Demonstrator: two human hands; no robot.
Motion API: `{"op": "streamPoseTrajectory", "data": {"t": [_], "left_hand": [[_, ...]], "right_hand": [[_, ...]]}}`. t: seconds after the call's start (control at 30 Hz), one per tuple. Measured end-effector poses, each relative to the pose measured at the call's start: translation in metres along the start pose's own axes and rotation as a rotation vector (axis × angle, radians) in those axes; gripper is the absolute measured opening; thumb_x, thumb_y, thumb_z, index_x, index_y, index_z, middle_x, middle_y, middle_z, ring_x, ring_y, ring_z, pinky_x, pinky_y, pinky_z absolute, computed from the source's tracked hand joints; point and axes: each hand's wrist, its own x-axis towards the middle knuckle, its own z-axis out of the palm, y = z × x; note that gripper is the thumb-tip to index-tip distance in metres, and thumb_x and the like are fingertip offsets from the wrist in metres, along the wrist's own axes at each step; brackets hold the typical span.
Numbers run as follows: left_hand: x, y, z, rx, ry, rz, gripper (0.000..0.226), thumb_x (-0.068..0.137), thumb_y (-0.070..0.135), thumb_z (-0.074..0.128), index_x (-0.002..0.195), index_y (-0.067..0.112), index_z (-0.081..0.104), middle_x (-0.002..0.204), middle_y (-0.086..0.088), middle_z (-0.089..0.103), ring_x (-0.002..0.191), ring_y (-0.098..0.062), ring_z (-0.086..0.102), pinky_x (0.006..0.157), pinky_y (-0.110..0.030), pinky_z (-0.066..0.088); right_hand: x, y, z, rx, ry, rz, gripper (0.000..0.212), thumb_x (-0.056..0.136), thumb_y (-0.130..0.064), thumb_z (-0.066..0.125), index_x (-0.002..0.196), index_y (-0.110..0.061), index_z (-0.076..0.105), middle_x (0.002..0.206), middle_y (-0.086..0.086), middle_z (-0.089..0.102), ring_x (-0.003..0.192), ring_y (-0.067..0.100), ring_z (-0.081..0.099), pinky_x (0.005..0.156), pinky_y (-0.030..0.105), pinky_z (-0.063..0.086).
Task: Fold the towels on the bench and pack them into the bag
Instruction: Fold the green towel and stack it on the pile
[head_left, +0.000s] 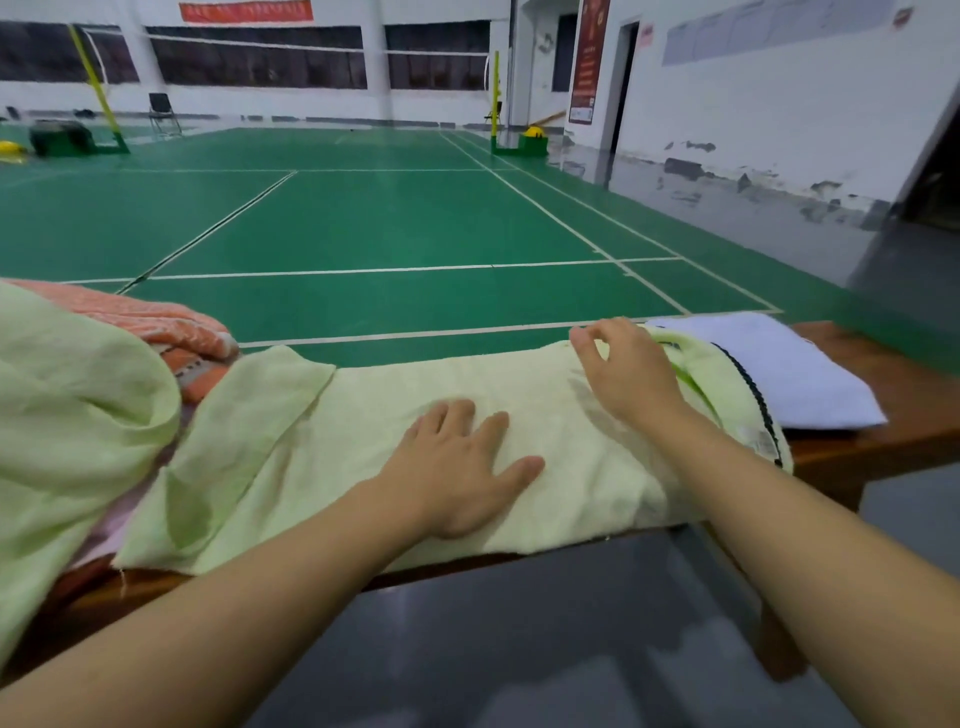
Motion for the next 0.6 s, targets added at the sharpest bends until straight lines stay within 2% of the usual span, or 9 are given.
{"op": "streamPoseTrajectory", "data": {"t": [0.07,0.13,0.3,0.37,0.4,0.5,0.6], "left_hand": [[0.006,-0.009,0.004,0.019,-0.032,0.001,0.080,0.093,0.079,0.015,0.161,0.037,0.005,0.170,-0.006,-0.002,0.156,-0.027,-0.004,0.126,-0.045,0.002],[0.015,-0.020,0.002,0.020,-0.019,-0.009,0.081,0.092,0.080,0.014,0.161,0.039,0.002,0.170,-0.002,-0.006,0.156,-0.023,-0.006,0.126,-0.043,0.000],[0.027,-0.031,0.000,0.033,0.005,-0.022,0.082,0.091,0.081,0.016,0.161,0.040,0.006,0.170,0.000,-0.003,0.157,-0.022,-0.002,0.126,-0.042,0.001],[0.029,-0.028,-0.003,0.023,0.053,-0.024,0.077,0.094,0.077,0.024,0.160,0.036,0.018,0.169,-0.004,0.009,0.156,-0.025,0.009,0.126,-0.042,0.010],[0.030,-0.023,-0.005,-0.007,0.118,-0.012,0.070,0.097,0.070,0.033,0.156,0.034,0.030,0.166,-0.006,0.022,0.152,-0.027,0.021,0.124,-0.041,0.019],[0.027,0.014,-0.009,-0.165,0.323,0.159,0.043,0.097,0.044,0.056,0.137,0.029,0.056,0.139,0.002,0.053,0.129,-0.020,0.049,0.109,-0.034,0.039],[0.024,0.071,-0.006,-0.325,0.307,0.366,0.022,0.095,0.040,0.063,0.113,0.029,0.067,0.109,0.012,0.065,0.100,-0.009,0.061,0.091,-0.033,0.050]], "right_hand": [[0.006,0.008,-0.016,-0.079,-0.101,0.092,0.036,0.101,-0.047,0.047,0.111,-0.019,0.068,0.128,0.010,0.060,0.119,0.032,0.054,0.100,0.042,0.043],[0.009,0.020,-0.031,-0.108,-0.182,0.162,0.034,0.098,-0.048,0.051,0.113,-0.023,0.069,0.132,0.009,0.059,0.119,0.032,0.055,0.100,0.044,0.046],[0.011,0.050,-0.065,-0.185,-0.062,0.183,0.026,0.095,-0.041,0.061,0.112,-0.024,0.069,0.132,0.011,0.058,0.120,0.033,0.052,0.093,0.041,0.047],[0.012,0.063,-0.074,-0.271,-0.088,0.247,0.035,0.093,-0.046,0.063,0.121,-0.024,0.064,0.132,0.014,0.058,0.123,0.037,0.047,0.093,0.042,0.044],[0.012,0.068,-0.075,-0.282,-0.119,0.279,0.039,0.092,-0.048,0.063,0.124,-0.026,0.062,0.131,0.014,0.059,0.124,0.039,0.046,0.093,0.043,0.042],[0.012,0.082,-0.072,-0.213,-0.140,0.271,0.037,0.088,-0.053,0.067,0.119,-0.032,0.065,0.124,0.007,0.066,0.124,0.038,0.046,0.095,0.042,0.041],[0.014,0.084,-0.075,-0.050,-0.109,0.232,0.028,0.087,-0.047,0.073,0.110,-0.033,0.073,0.114,0.000,0.071,0.118,0.029,0.056,0.097,0.039,0.046]]}}
